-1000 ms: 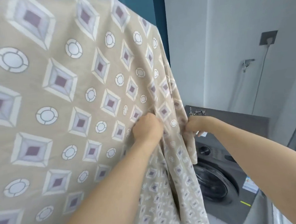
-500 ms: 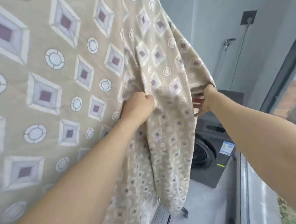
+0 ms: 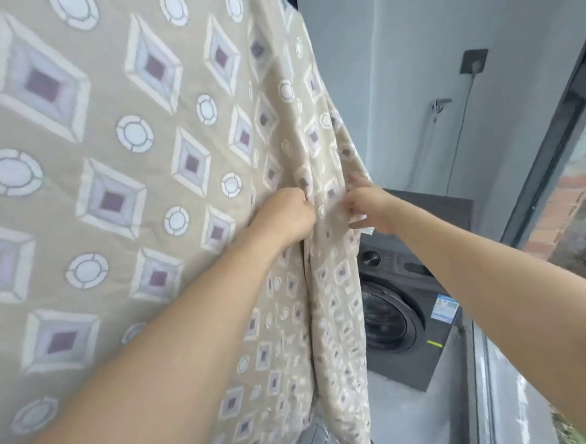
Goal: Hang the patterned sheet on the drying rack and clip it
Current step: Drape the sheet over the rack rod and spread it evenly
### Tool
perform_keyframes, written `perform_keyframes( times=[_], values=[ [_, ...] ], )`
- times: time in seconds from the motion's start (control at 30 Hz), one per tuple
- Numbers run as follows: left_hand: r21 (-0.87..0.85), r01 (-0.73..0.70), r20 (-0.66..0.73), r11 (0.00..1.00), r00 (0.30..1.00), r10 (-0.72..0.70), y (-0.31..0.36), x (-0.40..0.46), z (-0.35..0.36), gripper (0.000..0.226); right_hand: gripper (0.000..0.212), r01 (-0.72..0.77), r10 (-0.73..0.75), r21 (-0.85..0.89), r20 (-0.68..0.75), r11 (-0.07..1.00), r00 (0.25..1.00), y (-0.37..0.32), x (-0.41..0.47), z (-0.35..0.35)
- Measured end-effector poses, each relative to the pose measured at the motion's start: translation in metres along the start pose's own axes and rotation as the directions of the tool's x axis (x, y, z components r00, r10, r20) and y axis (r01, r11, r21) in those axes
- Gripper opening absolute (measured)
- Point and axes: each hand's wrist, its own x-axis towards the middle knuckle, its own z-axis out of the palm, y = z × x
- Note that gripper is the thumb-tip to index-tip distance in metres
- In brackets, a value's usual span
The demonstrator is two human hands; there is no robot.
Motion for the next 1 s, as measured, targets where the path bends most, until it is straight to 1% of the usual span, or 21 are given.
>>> perform_keyframes(
  times=[0.07,0.1,0.17,0.2,0.23,0.3,0.33,0.37,0.4,0.47,0.53,0.57,0.63,0.73,0.77,0.83,0.9,0.93,0.97,1.0],
  values=[
    [0.136,-0.100,-0.071,0.986,0.991,0.110,0.010,-0.003,-0.010,0.023,0.052,0.069,-0.069,0.036,-0.014,0.997,0.998,-0.017,-0.002,0.004],
    [0.254,-0.146,-0.113,0.956,0.977,0.179,0.015,-0.005,-0.017,0.024,0.042,0.106,-0.105,0.059,-0.025,0.993,0.994,-0.027,-0.005,0.006],
    [0.513,-0.182,-0.207,0.839,0.923,0.326,0.023,-0.004,-0.037,0.032,0.027,0.204,-0.199,0.092,-0.056,0.975,0.978,-0.051,-0.010,0.012],
    [0.603,-0.167,-0.259,0.780,0.884,0.389,0.028,-0.004,-0.049,0.037,0.022,0.259,-0.254,0.096,-0.069,0.961,0.965,-0.065,-0.011,0.014],
    [0.666,-0.142,-0.312,0.732,0.839,0.446,0.032,-0.004,-0.064,0.040,0.021,0.320,-0.314,0.089,-0.082,0.943,0.946,-0.080,-0.011,0.017],
    [0.755,-0.060,-0.409,0.653,0.735,0.540,0.042,-0.005,-0.096,0.044,0.029,0.433,-0.428,0.026,-0.120,0.901,0.896,-0.112,-0.011,0.022],
    [0.780,-0.005,-0.449,0.626,0.692,0.565,0.046,-0.005,-0.112,0.044,0.034,0.483,-0.481,-0.019,-0.141,0.875,0.865,-0.128,-0.012,0.025],
    [0.791,0.054,-0.483,0.609,0.666,0.568,0.051,-0.005,-0.129,0.043,0.037,0.531,-0.534,-0.062,-0.152,0.845,0.832,-0.143,-0.014,0.028],
    [0.790,0.111,-0.513,0.603,0.658,0.551,0.054,-0.006,-0.146,0.043,0.040,0.569,-0.579,-0.108,-0.160,0.815,0.799,-0.158,-0.017,0.032],
    [0.768,0.195,-0.547,0.610,0.694,0.468,0.060,-0.006,-0.173,0.046,0.045,0.587,-0.619,-0.202,-0.177,0.784,0.765,-0.185,-0.022,0.042],
    [0.742,0.241,-0.563,0.626,0.731,0.385,0.061,-0.004,-0.190,0.041,0.052,0.559,-0.608,-0.254,-0.203,0.790,0.767,-0.205,-0.021,0.051],
    [0.728,0.259,-0.575,0.635,0.736,0.358,0.061,-0.003,-0.196,0.037,0.054,0.515,-0.582,-0.295,-0.222,0.805,0.782,-0.212,-0.018,0.054],
    [0.700,0.273,-0.592,0.660,0.738,0.322,0.060,0.000,-0.202,0.033,0.051,0.423,-0.516,-0.342,-0.259,0.840,0.816,-0.218,-0.012,0.056],
    [0.667,0.259,-0.604,0.699,0.737,0.303,0.061,0.002,-0.208,0.032,0.038,0.402,-0.462,-0.256,-0.252,0.879,0.850,-0.212,-0.005,0.054],
    [0.656,0.254,-0.614,0.711,0.728,0.306,0.062,0.003,-0.210,0.031,0.038,0.408,-0.452,-0.212,-0.242,0.888,0.859,-0.208,-0.002,0.053],
    [0.640,0.243,-0.625,0.729,0.716,0.311,0.064,0.004,-0.211,0.027,0.046,0.407,-0.432,-0.146,-0.257,0.902,0.864,-0.199,0.006,0.048],
    [0.622,0.235,-0.631,0.747,0.715,0.301,0.068,0.008,-0.215,0.022,0.055,0.368,-0.395,-0.150,-0.245,0.918,0.885,-0.190,0.016,0.042],
    [0.596,0.241,-0.644,0.766,0.712,0.278,0.070,0.012,-0.219,0.023,0.054,0.357,-0.384,-0.154,-0.217,0.921,0.897,-0.186,0.018,0.038],
    [0.558,0.254,-0.666,0.790,0.704,0.245,0.073,0.016,-0.224,0.024,0.046,0.366,-0.389,-0.147,-0.181,0.919,0.903,-0.183,0.022,0.035],
    [0.518,0.274,-0.692,0.810,0.692,0.208,0.076,0.021,-0.230,0.024,0.033,0.384,-0.403,-0.140,-0.149,0.913,0.903,-0.181,0.025,0.031]
  ],
)
